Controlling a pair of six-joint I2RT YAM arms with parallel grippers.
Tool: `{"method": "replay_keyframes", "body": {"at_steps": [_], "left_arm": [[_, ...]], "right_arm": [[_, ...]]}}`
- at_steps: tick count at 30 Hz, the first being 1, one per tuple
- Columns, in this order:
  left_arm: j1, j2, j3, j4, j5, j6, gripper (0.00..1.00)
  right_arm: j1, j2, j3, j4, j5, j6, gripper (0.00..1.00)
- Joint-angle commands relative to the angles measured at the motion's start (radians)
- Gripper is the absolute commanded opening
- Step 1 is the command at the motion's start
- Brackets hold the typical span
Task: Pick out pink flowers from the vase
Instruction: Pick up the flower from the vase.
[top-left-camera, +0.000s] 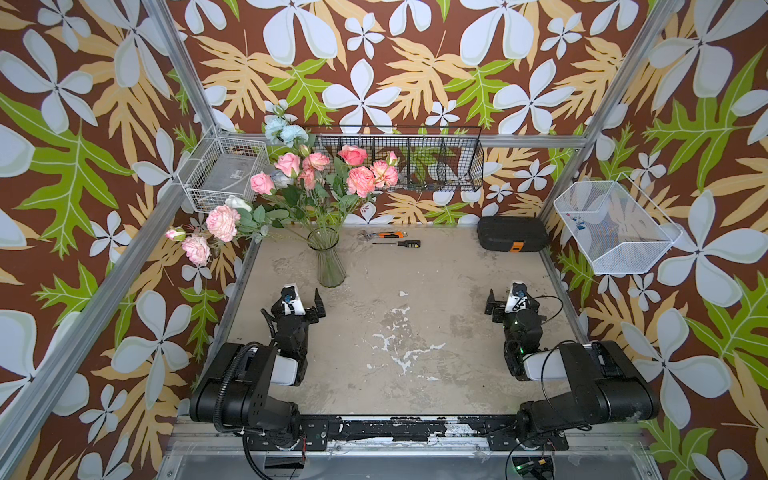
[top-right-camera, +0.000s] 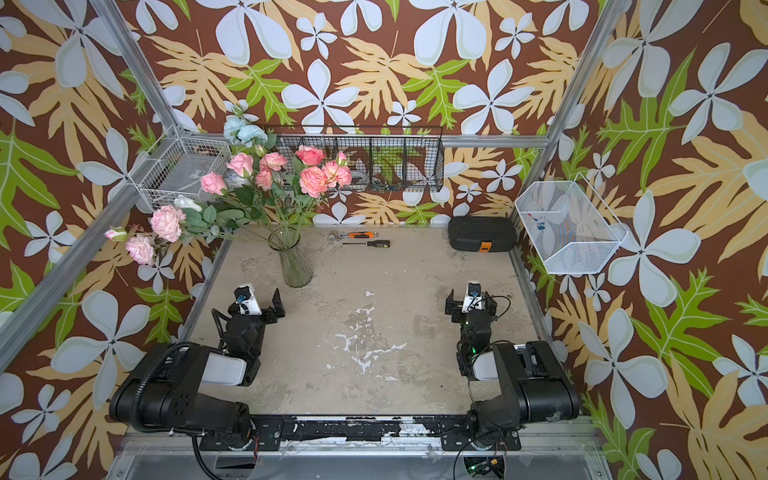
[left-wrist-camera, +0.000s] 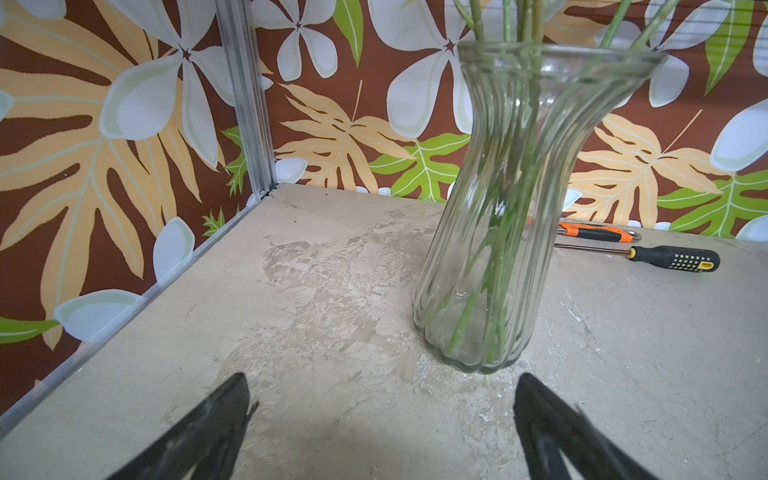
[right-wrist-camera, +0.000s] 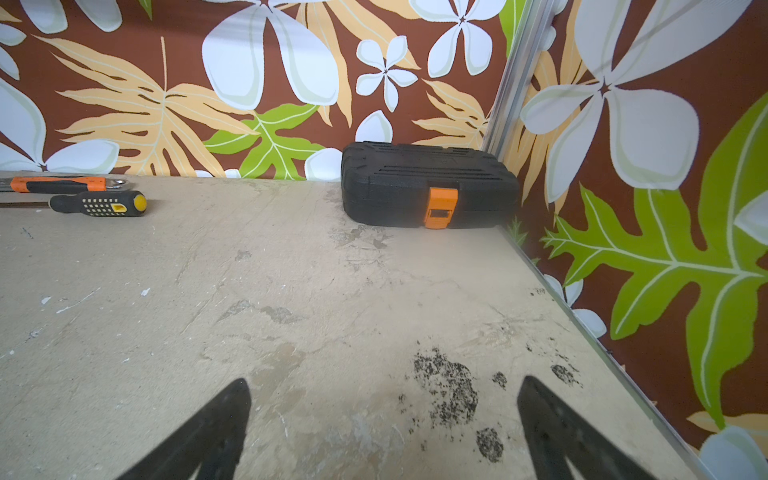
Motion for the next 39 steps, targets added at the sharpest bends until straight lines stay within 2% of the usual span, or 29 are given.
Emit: {"method": "replay_keyframes", "body": {"at_steps": [1,5,6,7,8,9,10,13,14,15,16,17,21,26,29,35,39], "left_arm": [[0.002,-0.003,0.004,0.009,0.005,-0.01,1.0],[0.002,-0.025,0.017,-0.023,0.011,-0.006,1.0],[-0.005,-0.07,0.038,-0.103,0.009,0.001,1.0],[-0.023,-0.135,0.067,-0.199,-0.048,0.009,1.0],[-0.057,-0.199,0.09,-0.283,-0.113,0.017,1.0],[-0.084,-0.289,0.113,-0.351,-0.175,-0.028,0.99],[-0.088,-0.376,0.131,-0.417,-0.144,-0.101,0.98],[-0.117,-0.514,0.202,-0.461,-0.05,-0.208,0.92],[-0.125,-0.528,0.234,-0.474,-0.02,-0.209,0.87],[-0.128,-0.541,0.263,-0.475,0.028,-0.208,0.81],[-0.128,-0.551,0.276,-0.462,0.062,-0.207,0.78],[-0.127,-0.553,0.273,-0.426,0.08,-0.2,0.77],[-0.128,-0.536,0.219,-0.268,0.158,-0.16,0.77],[-0.127,-0.403,0.241,-0.111,0.392,-0.097,0.79],[-0.128,-0.294,0.35,-0.182,0.463,-0.06,0.8],[-0.127,-0.123,0.582,-0.456,0.386,0.033,0.82],[-0.127,-0.051,0.646,-0.507,0.374,0.051,0.82]], "right_arm": [[0.001,-0.004,0.006,0.004,-0.001,0.004,1.0],[0.002,-0.007,0.002,0.005,0.016,0.006,1.0],[0.018,-0.021,0.001,0.02,0.1,0.006,1.0],[0.057,-0.053,0.038,0.003,0.246,-0.008,1.0],[0.111,-0.114,0.129,-0.19,0.393,-0.01,1.0],[0.141,-0.18,0.261,-0.452,0.474,0.051,1.0],[0.132,-0.235,0.377,-0.658,0.433,0.168,1.0],[0.056,-0.287,0.568,-0.957,0.289,0.575,1.0],[0.018,-0.287,0.585,-0.944,0.095,0.578,0.98],[-0.004,-0.283,0.588,-0.867,-0.133,0.533,0.8],[0.005,-0.282,0.587,-0.817,-0.257,0.512,0.72],[0.047,-0.291,0.575,-0.792,-0.271,0.502,0.7],[0.228,-0.342,0.444,-0.608,-0.26,0.395,0.72],[0.265,-0.329,0.278,-0.392,-0.362,0.402,0.72],[0.27,-0.31,0.22,-0.304,-0.384,0.379,0.73],[0.283,-0.326,0.219,-0.303,-0.392,0.379,0.74],[0.291,-0.33,0.217,-0.309,-0.386,0.38,0.74]]}}
